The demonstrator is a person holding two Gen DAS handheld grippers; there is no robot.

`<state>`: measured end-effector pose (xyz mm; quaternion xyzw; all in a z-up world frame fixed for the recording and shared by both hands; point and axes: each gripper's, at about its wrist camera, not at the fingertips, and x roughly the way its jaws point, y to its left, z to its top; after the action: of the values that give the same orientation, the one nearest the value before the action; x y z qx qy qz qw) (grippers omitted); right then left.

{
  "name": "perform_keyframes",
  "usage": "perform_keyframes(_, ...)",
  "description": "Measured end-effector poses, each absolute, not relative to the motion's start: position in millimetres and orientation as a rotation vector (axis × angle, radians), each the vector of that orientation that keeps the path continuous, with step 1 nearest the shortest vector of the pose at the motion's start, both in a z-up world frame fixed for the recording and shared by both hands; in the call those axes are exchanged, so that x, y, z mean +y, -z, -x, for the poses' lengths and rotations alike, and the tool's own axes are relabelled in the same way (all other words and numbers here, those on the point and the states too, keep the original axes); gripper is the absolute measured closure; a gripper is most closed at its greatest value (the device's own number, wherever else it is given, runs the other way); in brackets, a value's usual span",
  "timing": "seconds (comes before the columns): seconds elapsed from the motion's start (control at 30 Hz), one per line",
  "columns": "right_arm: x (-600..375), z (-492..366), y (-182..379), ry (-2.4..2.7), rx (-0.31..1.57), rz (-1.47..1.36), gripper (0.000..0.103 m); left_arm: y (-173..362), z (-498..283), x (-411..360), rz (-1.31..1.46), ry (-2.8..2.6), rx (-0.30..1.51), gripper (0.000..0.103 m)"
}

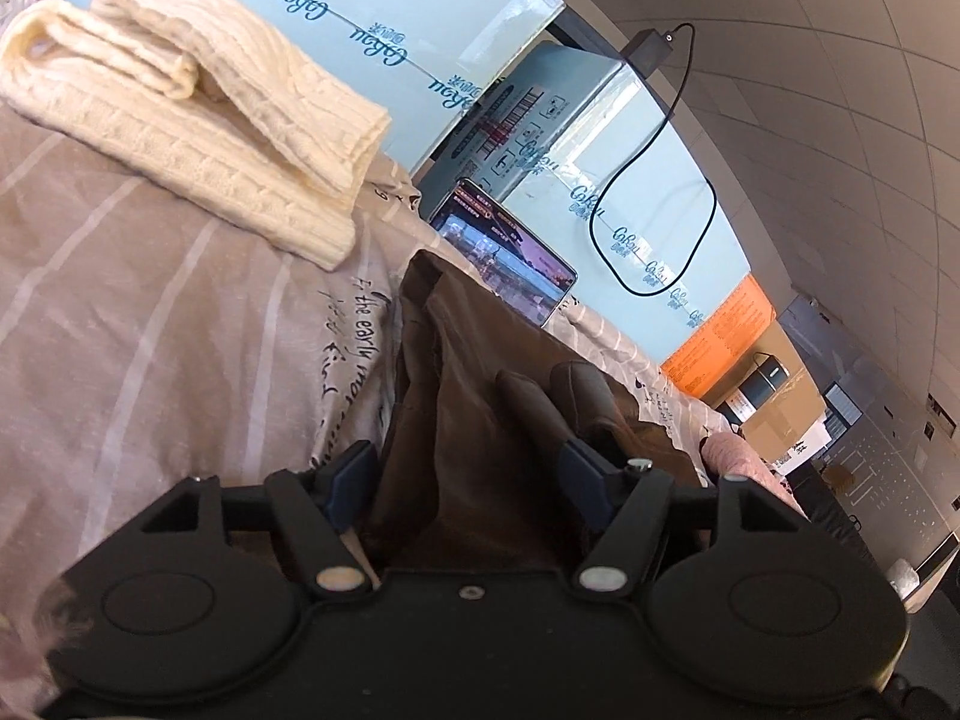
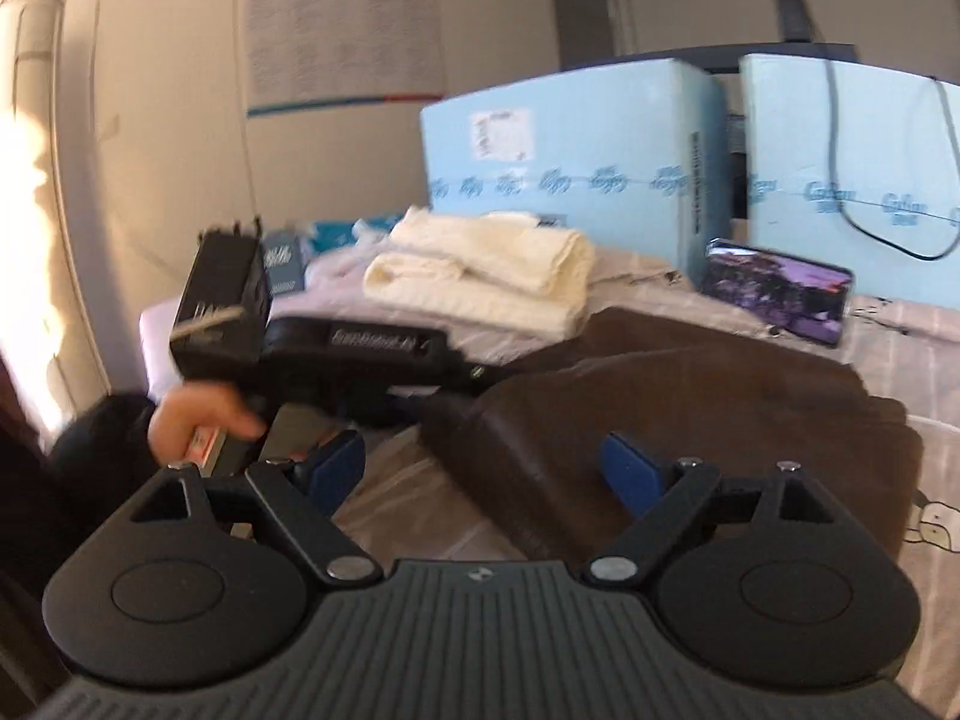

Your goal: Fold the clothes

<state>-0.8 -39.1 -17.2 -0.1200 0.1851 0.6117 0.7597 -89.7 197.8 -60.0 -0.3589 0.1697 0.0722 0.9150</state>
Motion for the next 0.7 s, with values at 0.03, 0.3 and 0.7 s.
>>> perform_keyframes(0.03,-32,3,20,-1.3,0.404,0.3,0.018,60,90,198,0.739,-0.146,0.348,0.035)
perform_keyframes(0.3,-24,-16,27,-1.082,0.428,0.271,0.02,59,89,197,0.741,-0.14,0.345,0.034)
perform_keyframes(0.7,15,-13,31,-0.895,0.392,0.267,0.082,59,90,197,0.735,-0.136,0.346,0.033)
